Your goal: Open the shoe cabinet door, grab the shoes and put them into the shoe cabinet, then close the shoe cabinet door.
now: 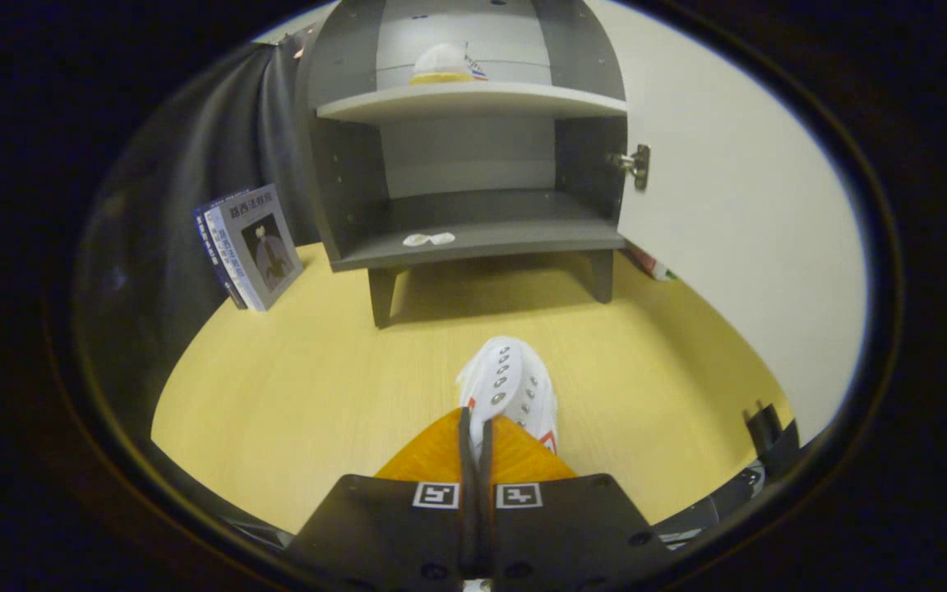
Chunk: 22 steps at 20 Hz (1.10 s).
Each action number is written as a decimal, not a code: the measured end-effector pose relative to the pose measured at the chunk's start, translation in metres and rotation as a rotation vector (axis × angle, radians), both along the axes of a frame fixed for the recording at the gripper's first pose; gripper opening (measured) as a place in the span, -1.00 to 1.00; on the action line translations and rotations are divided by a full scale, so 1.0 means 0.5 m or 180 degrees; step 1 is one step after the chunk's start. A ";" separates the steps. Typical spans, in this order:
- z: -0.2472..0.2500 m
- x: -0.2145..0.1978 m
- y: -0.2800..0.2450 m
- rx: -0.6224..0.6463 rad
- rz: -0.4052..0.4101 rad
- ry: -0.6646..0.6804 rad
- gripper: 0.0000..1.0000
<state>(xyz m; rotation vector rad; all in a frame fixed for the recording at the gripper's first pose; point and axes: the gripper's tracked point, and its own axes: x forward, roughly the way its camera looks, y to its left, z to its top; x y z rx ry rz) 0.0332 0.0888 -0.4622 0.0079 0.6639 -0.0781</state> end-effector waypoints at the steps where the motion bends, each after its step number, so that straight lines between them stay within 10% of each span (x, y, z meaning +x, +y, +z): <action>1: 0.034 0.004 -0.003 -0.0017 -0.0024 -0.0064 -0.96; 13: 0.494 0.169 -0.033 -0.0334 -0.0124 -0.1109 -0.96; 22: 0.605 0.460 -0.100 -0.0480 0.0033 -0.1278 -0.96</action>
